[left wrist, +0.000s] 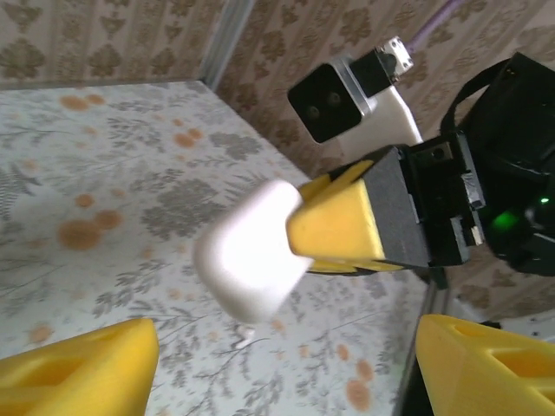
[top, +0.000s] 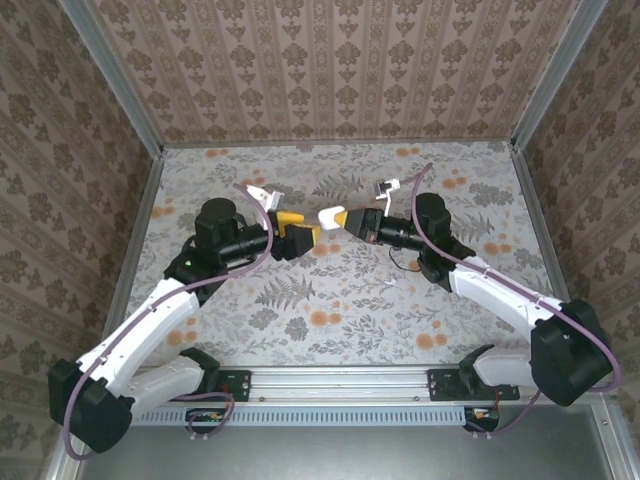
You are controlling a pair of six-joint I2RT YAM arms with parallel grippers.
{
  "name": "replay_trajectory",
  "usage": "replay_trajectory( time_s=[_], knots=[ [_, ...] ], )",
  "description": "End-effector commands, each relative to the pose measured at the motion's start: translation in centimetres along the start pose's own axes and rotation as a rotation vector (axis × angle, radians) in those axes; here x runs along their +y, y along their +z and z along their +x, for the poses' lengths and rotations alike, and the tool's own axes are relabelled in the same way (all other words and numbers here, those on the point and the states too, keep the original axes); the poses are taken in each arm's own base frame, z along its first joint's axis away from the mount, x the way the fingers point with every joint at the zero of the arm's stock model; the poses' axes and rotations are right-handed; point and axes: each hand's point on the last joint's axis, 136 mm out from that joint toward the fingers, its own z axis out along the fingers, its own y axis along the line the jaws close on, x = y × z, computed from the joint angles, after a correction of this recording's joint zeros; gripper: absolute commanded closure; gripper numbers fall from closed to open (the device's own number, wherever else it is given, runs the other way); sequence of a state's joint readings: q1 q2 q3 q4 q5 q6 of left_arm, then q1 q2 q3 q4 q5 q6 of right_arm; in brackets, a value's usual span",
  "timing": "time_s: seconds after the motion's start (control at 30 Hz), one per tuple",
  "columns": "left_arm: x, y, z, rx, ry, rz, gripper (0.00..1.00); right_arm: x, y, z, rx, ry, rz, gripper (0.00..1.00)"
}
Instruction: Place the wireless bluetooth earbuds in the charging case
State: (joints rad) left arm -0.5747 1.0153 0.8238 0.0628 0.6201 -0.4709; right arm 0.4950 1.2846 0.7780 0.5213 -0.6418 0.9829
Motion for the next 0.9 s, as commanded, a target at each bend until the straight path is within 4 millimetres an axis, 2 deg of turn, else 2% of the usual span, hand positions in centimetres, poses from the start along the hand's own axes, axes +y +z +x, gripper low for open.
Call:
replay_trajectory(
  time_s=[0.0,0.2,0.4,0.87],
  knots=[
    [-1.9,0.0,-1.2,-0.036,-0.069,0.127,0.24,4.9,0.5,-2.4,-0.066,-0.072,-0.158,0.85],
    [-1.0,-0.9,-2.7,-0.085,-0.139,0.173,0.3,7.1,1.0,-1.7,-0.036,-0.111,-0.222,0.85],
    [-1.5,-1.2,-3.4,-0.108,-0.151,0.207,0.33,8.5,0.9,-1.3,-0.037,-0.14,-0.255,0.85],
    [-2.3,-1.1,-3.9,-0.12,-0.155,0.264,0.46,9.3,1.3,-1.1,-0.047,-0.153,-0.263,0.85]
  ],
)
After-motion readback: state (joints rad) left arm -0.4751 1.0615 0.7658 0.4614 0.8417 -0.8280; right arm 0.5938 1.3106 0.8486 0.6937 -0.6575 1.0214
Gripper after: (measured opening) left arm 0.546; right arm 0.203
